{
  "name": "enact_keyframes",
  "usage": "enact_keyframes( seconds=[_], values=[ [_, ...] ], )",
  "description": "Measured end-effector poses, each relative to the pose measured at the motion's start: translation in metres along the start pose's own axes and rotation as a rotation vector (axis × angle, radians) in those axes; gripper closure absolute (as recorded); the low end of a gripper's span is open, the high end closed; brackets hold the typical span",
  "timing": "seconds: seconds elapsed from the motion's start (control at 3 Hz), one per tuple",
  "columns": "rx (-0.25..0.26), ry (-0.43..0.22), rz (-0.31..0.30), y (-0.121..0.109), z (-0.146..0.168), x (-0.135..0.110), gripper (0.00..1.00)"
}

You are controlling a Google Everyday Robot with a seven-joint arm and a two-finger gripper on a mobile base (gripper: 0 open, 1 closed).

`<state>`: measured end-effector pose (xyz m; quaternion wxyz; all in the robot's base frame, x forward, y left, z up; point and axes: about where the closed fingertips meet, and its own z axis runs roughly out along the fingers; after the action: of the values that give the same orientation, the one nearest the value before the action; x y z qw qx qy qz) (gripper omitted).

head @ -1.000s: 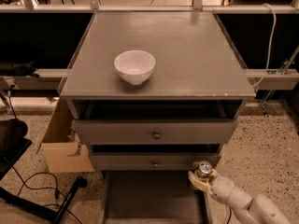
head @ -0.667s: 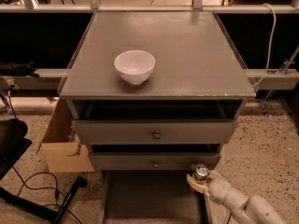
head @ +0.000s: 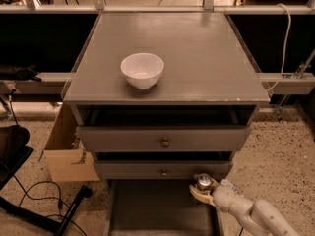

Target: Place redbull can into bottom drawer

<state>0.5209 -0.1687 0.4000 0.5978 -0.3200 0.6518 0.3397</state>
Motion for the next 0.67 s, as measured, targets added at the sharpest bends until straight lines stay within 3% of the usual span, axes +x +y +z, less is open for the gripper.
enact_keyframes(
  seconds=[0.67],
  values=[
    [-0.270, 0.068, -0.094, 0.042, 0.047, 0.108, 1.00]
  ],
)
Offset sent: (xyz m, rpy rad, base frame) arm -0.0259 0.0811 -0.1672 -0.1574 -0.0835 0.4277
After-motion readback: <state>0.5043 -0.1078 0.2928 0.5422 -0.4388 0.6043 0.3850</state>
